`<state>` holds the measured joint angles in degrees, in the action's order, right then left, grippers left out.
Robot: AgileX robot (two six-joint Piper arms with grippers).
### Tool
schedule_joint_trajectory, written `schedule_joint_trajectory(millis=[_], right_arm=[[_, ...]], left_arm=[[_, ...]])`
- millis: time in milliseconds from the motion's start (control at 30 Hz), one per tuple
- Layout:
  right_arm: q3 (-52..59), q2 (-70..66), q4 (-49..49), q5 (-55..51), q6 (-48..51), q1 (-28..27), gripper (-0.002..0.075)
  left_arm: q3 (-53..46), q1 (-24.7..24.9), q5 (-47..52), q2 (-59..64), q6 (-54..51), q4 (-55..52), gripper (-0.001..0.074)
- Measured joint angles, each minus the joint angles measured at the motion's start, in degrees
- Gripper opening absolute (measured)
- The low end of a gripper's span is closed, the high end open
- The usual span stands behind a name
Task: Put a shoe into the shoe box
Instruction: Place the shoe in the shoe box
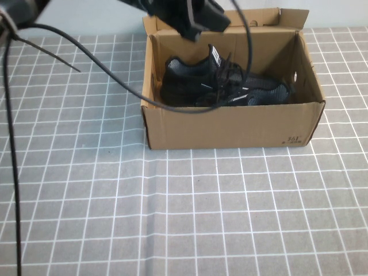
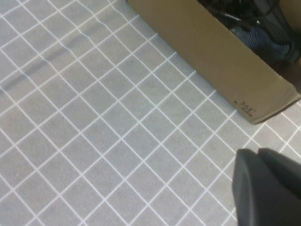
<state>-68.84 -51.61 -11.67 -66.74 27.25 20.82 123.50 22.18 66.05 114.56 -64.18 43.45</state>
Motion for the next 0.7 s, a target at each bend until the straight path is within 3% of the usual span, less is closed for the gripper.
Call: schedule_joint_trajectory(millis=[67, 167, 433, 700], right_arm=[[0.0, 0.0, -0.22, 0.58, 0.0, 0.0, -0.0016], [0.0, 0.12, -0.93, 0.85, -1.2, 0.0, -0.0016], [1.24, 6.99, -2.45, -2.59, -6.87, 0.0, -0.0016], [2.79, 21.98, 2.87, -6.01, -17.83, 0.0, -0.0016]], left_arm=[[0.0, 0.0, 0.65, -1.3, 4.17, -0.23, 0.007], [0.0, 0.0, 1.99, -2.81, 6.4, -0.23, 0.0021], [0.0, 0.0, 1.47, -7.28, 14.18, -4.52, 0.0001], [-0.93, 0.0, -0.25, -18.11, 25.9, -21.57, 0.0]])
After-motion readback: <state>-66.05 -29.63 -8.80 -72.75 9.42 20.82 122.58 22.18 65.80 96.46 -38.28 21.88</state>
